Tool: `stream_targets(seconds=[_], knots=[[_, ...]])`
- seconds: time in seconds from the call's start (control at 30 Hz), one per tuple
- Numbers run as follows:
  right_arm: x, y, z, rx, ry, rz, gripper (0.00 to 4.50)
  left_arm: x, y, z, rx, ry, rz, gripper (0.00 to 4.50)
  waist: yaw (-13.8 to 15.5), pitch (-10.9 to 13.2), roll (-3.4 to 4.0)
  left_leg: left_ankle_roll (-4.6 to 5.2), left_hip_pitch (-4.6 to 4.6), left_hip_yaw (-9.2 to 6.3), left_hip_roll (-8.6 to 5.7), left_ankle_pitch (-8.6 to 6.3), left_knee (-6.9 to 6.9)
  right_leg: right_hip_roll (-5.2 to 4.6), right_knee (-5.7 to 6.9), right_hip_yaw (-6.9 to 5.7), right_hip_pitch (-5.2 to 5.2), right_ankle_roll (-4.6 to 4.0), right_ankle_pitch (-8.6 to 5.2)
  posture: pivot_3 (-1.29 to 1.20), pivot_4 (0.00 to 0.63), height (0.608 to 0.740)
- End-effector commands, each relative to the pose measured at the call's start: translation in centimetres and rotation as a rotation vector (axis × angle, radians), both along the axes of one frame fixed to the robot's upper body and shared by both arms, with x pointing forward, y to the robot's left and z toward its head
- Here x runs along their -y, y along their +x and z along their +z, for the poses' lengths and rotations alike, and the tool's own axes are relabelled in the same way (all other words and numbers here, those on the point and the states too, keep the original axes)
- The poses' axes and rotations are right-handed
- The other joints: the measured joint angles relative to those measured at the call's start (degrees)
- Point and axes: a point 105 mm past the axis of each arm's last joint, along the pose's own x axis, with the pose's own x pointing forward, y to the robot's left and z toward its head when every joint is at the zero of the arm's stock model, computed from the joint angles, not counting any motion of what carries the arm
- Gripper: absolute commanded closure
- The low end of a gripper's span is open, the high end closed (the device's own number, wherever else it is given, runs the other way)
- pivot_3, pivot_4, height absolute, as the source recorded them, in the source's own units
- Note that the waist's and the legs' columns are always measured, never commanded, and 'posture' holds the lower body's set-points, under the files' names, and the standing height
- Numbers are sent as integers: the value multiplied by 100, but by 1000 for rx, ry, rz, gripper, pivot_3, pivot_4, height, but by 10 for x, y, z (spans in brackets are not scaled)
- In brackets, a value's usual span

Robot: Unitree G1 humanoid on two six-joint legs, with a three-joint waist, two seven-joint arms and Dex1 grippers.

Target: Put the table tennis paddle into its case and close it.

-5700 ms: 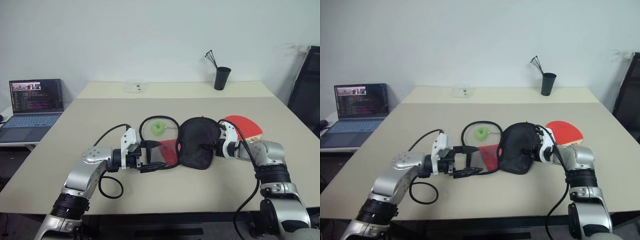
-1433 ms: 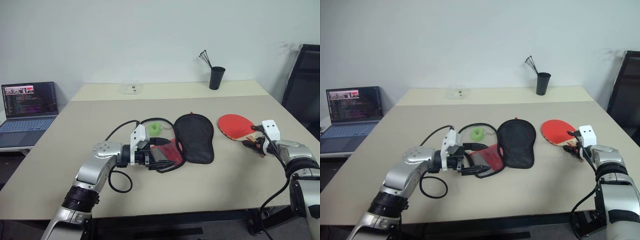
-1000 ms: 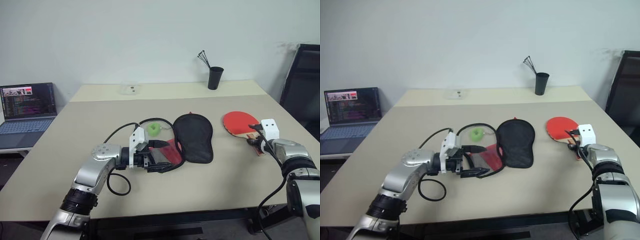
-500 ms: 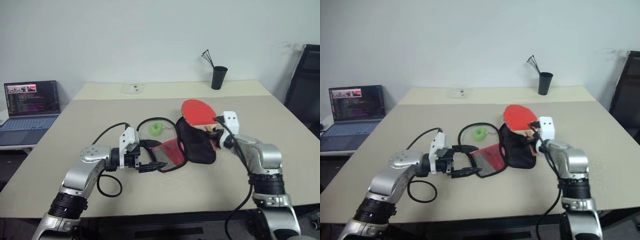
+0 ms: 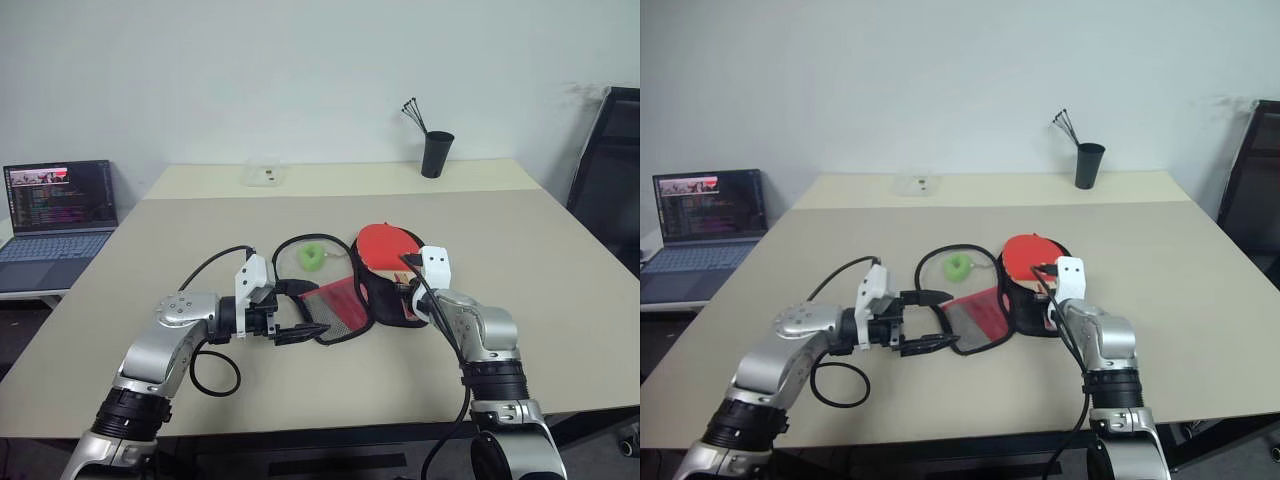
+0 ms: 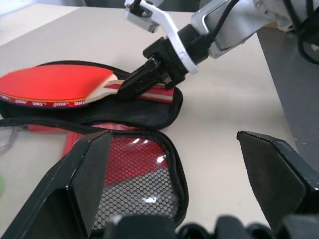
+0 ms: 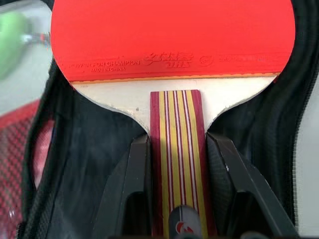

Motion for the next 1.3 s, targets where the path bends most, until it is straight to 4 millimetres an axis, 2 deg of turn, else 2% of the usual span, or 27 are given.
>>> stream_targets(seconds=[0.03, 0.27, 0.57, 0.8, 1.13, 1.3], knots=[[2, 10, 21, 94, -11, -23, 3375, 1, -3, 11, 48, -12, -6, 110, -1, 0, 0, 0, 0, -1, 0, 0, 0, 0, 0, 0, 0, 0, 0, 0, 150, 740], [3, 9, 13, 77, -42, -28, 3375, 1, -4, 11, 49, -10, -3, 110, -2, 0, 0, 0, 1, 0, 1, 0, 0, 0, 1, 1, 0, 0, 0, 0, 150, 740], [3, 6, 19, 84, -66, -23, 3375, 0, -5, 10, 47, -9, 2, 110, -1, 0, 0, 0, 1, -1, 1, 0, 0, 0, 1, 0, 0, 0, 0, 0, 150, 740], [7, 5, 15, 61, -57, -52, 3375, -1, -4, 8, 46, -8, 3, 110, 0, 0, 0, 0, 0, -1, 1, 0, -1, 0, -1, 0, 0, 0, 0, 0, 150, 740], [4, 2, 16, 70, -49, -49, 23, -4, -5, 5, 43, -4, 9, 110, 0, 0, 0, 1, 0, -2, 1, 0, -1, 0, -1, 0, 0, 0, 0, 0, 150, 740], [0, -5, 11, 67, -64, -10, 23, -6, -5, 5, 42, -3, 18, 110, -1, 0, 0, 1, -1, -2, 1, -1, -2, -1, -4, -1, 0, 0, 0, 0, 150, 740]])
